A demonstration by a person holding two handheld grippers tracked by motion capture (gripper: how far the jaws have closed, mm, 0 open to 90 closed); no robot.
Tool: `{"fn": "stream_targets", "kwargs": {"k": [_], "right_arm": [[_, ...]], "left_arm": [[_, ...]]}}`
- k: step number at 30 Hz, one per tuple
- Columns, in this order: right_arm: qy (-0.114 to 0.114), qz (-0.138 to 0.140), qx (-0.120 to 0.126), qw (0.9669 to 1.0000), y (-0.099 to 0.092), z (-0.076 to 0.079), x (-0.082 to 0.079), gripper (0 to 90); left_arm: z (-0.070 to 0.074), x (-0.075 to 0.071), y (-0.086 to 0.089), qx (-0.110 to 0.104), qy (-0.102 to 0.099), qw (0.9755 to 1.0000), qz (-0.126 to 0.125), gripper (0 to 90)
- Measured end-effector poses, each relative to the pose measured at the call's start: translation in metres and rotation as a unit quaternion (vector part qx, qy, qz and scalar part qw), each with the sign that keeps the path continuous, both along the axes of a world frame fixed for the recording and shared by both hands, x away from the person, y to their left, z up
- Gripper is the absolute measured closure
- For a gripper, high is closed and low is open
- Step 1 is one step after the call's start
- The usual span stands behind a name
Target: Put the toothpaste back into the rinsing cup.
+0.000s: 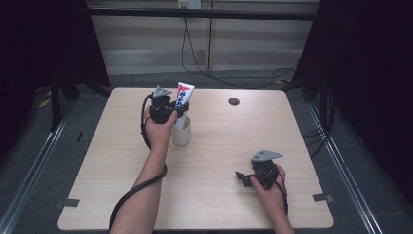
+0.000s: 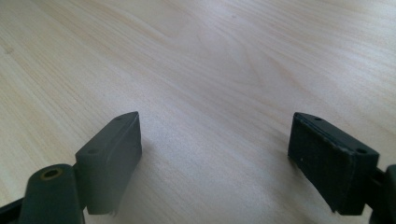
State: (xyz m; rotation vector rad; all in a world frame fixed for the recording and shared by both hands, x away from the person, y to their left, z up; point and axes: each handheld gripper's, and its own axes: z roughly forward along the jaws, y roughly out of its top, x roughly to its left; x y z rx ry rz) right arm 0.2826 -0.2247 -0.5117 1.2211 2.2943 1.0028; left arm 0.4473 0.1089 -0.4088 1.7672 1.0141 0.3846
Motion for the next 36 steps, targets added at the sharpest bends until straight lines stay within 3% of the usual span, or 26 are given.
{"fn": "stream_targets", "kwargs": {"k": [18, 36], "right_arm": [[0.000, 0.000, 0.000, 1.0000, 0.000, 0.000, 0.000, 17.1], [0.000, 0.000, 0.000, 1.0000, 0.000, 0.000, 0.000, 17.0]], "left_arm": [[-0.006, -0.007, 0.001, 0.001, 0.006, 1.0000, -0.003, 57.2], [-0.010, -0.014, 0.004, 0.017, 0.015, 0.9997, -0.009, 55.6]]}}
